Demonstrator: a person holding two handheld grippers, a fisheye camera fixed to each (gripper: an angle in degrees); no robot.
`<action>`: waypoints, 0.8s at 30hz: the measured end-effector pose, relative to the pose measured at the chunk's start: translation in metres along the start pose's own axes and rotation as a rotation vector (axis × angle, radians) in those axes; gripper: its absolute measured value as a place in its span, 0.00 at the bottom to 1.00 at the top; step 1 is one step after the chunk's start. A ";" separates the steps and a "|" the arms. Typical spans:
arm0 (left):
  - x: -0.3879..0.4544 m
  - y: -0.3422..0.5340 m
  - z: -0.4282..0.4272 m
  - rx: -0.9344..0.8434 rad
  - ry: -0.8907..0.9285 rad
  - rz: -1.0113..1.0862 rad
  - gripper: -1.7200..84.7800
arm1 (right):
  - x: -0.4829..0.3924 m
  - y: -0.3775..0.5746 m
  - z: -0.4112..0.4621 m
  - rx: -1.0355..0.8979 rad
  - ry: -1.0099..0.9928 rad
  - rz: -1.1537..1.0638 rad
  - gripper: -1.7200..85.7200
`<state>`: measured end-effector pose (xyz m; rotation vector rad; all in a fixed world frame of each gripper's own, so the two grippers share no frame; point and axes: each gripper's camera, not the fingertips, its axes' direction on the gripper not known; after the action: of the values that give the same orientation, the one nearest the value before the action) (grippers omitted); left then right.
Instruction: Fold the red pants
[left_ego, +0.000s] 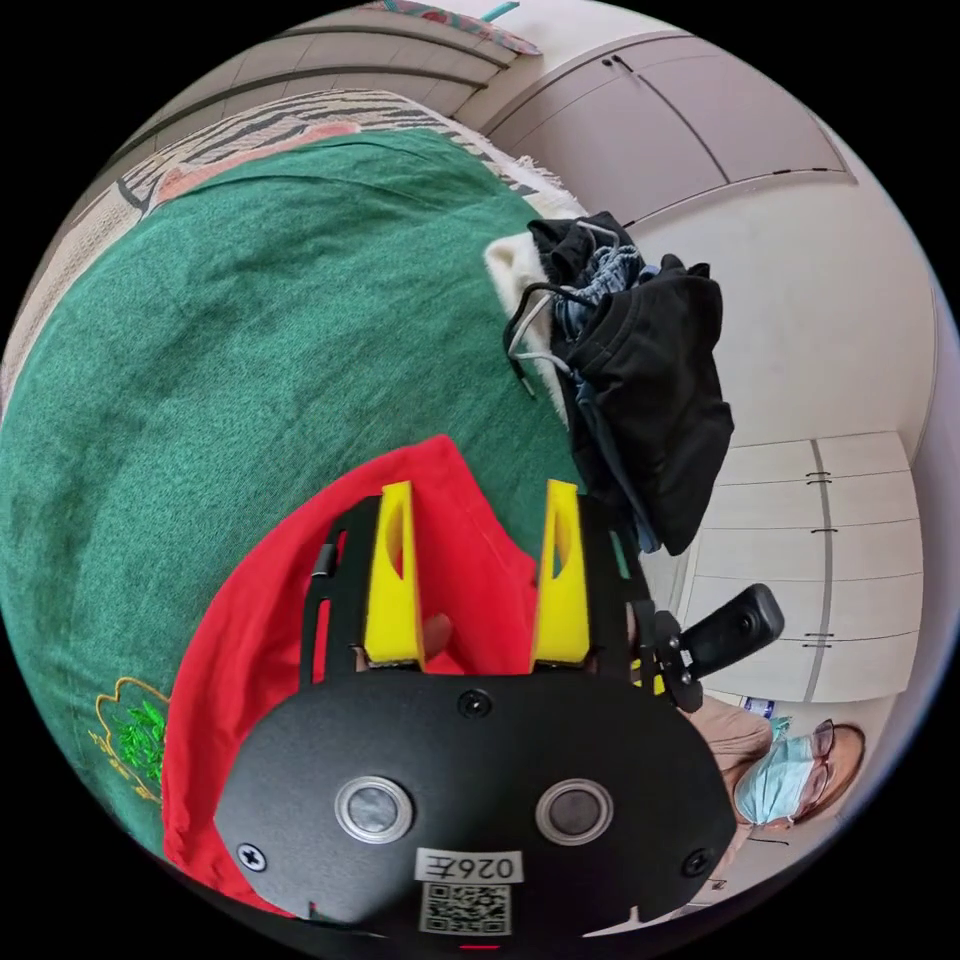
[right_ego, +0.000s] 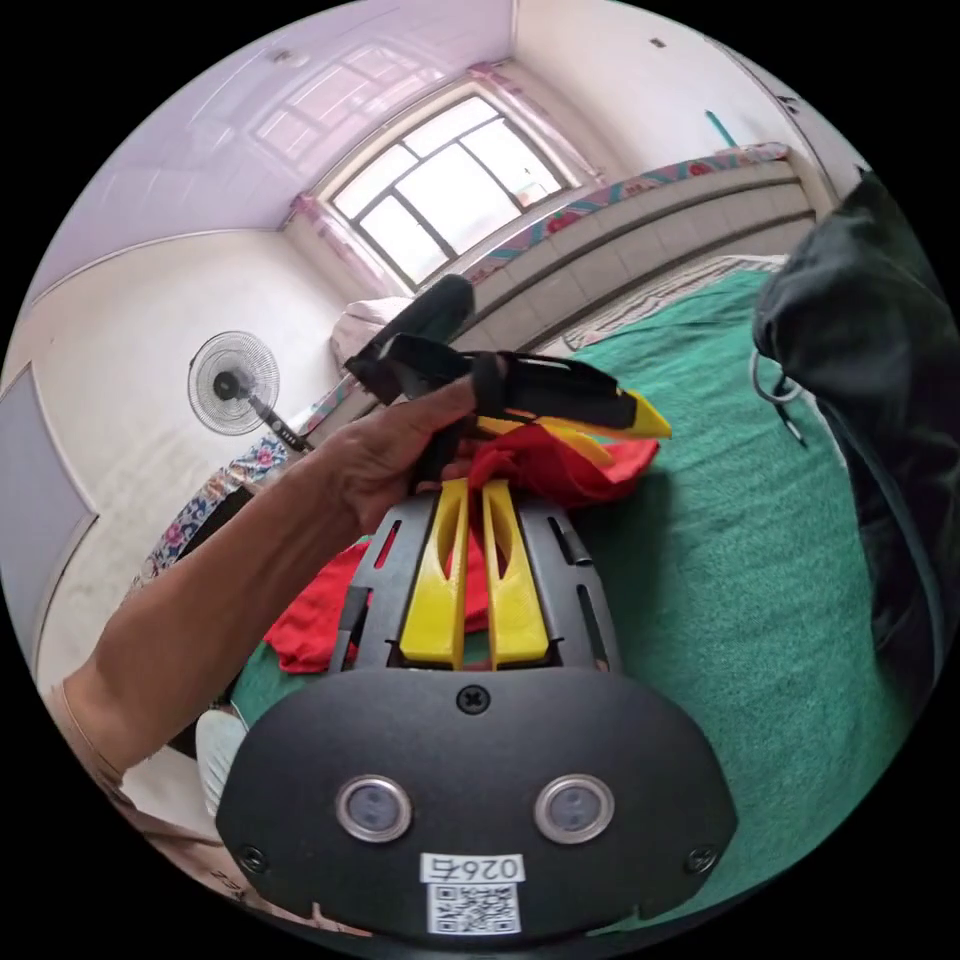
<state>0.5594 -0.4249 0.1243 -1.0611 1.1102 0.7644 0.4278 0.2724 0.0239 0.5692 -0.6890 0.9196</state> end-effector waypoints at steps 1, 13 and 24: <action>0.005 -0.004 -0.002 -0.005 -0.016 -0.003 0.10 | -0.006 -0.001 0.000 -0.007 -0.034 -0.020 0.00; 0.118 -0.065 -0.031 -0.293 -0.224 0.116 0.21 | -0.036 -0.012 0.009 -0.059 -0.053 -0.024 0.00; 0.168 -0.058 0.118 -0.891 -0.663 0.105 0.21 | -0.117 -0.012 0.055 -0.190 -0.051 -0.185 0.00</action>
<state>0.6999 -0.3357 -0.0104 -1.3164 0.2189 1.6302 0.3722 0.1671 -0.0290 0.4792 -0.7475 0.6614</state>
